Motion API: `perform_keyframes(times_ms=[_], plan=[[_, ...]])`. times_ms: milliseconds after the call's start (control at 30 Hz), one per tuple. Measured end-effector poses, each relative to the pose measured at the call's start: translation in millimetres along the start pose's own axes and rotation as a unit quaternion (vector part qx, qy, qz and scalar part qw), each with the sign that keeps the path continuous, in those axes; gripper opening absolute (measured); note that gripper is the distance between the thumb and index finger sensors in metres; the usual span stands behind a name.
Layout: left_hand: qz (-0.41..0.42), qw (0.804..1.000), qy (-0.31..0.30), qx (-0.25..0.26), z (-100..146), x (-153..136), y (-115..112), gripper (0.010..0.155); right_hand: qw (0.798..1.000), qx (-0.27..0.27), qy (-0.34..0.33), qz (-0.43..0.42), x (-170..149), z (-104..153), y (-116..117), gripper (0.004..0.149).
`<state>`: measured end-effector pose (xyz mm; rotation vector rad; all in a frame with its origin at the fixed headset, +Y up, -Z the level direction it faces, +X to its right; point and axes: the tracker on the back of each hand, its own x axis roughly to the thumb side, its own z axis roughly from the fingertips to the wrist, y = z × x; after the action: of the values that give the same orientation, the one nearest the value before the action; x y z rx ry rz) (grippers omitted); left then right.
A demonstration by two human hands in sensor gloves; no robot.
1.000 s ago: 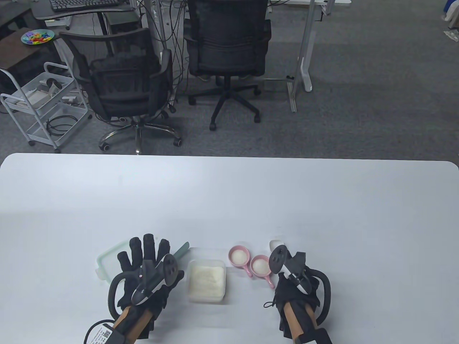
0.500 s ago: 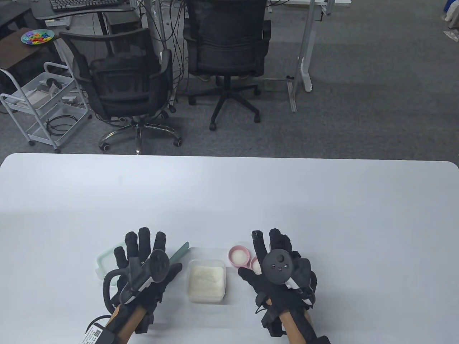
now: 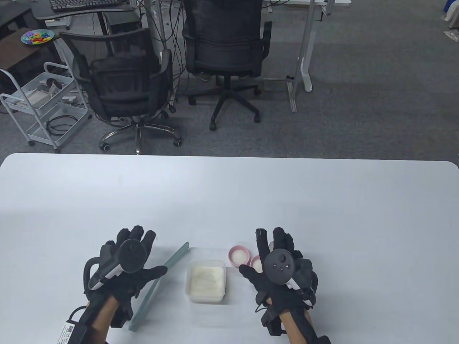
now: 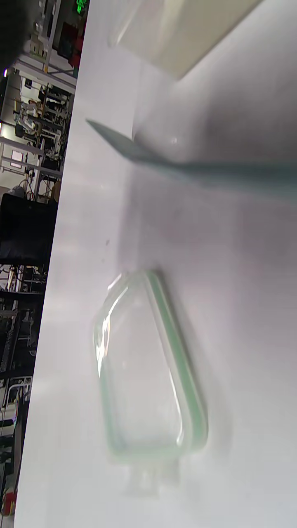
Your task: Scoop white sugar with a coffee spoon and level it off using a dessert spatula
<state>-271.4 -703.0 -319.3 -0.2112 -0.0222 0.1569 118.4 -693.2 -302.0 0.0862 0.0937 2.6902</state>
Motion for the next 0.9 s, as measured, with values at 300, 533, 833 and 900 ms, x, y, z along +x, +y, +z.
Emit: perform_keyframes(times_ms=[300, 533, 833, 900], plan=[[0.028, 0.994, 0.090, -0.062, -26.6, -70.9, -39.3, 0.111, 1.000, 0.012, 0.007, 0.003, -2.9, -1.8, 1.8, 0.100], [0.004, 0.987, 0.129, -0.091, -33.5, -89.2, -57.4, 0.116, 1.000, 0.019, 0.009, 0.009, -2.5, -2.0, 2.9, 0.100], [-0.018, 0.991, 0.122, -0.060, -33.6, -83.1, -54.1, 0.113, 1.000, 0.018, 0.007, 0.004, -2.2, -2.6, 3.2, 0.099], [-0.022, 0.993, 0.112, -0.018, -31.3, -79.8, -47.1, 0.115, 1.000, 0.015, 0.005, 0.001, -2.0, -2.5, 2.4, 0.099]])
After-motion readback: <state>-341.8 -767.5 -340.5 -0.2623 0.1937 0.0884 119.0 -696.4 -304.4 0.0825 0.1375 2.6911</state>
